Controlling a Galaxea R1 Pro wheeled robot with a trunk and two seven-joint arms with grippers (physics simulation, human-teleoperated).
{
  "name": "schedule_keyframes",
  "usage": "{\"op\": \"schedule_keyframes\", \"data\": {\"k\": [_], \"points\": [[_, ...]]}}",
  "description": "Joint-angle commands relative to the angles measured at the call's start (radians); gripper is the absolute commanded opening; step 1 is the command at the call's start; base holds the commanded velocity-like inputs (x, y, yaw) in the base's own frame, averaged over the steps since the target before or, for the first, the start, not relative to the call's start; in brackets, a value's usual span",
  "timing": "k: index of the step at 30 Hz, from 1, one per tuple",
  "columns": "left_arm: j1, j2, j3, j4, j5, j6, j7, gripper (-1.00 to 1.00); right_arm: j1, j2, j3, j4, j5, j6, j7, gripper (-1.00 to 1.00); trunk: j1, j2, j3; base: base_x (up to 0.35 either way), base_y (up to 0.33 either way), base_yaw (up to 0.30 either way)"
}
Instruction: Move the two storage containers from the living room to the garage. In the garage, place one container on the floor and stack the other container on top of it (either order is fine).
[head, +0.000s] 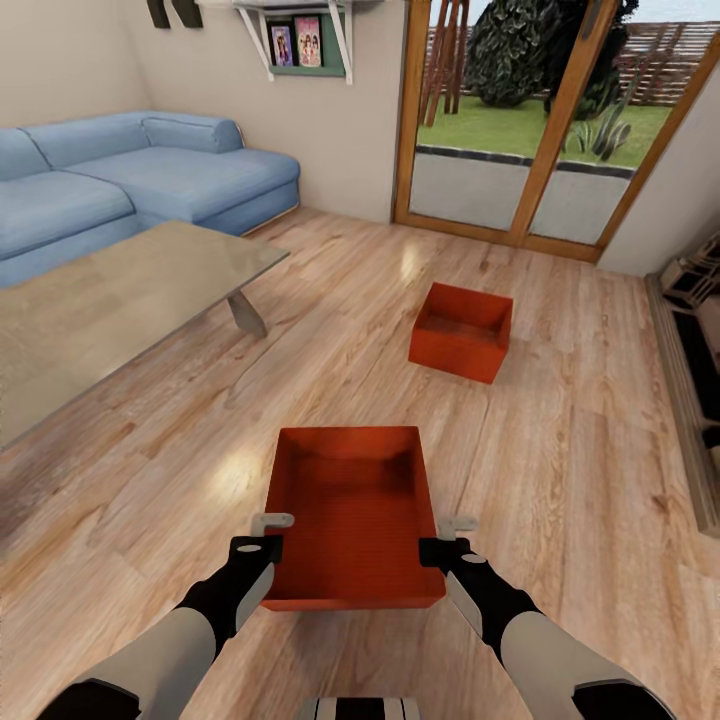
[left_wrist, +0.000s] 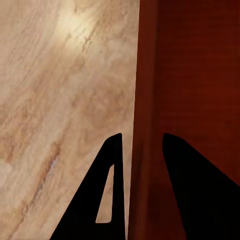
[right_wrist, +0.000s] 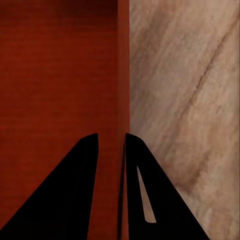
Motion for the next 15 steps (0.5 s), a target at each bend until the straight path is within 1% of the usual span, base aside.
{"op": "schedule_keyframes", "data": {"k": [1, 15], "points": [[0.000, 0.002, -0.001, -0.001, -0.004, 0.009, 0.012, -1.00, 0.000, -0.001, -0.004, -0.003, 0.001, 0.006, -0.004, -1.00, -0.004, 0.007, 0.003, 0.000, 0.000, 0.000], [0.000, 0.004, 0.000, -0.001, -0.003, 0.009, 0.011, -1.00, 0.000, -0.001, -0.004, -0.003, 0.001, 0.006, -0.004, -1.00, -0.058, 0.105, 0.046, 0.000, 0.000, 0.000]]}}
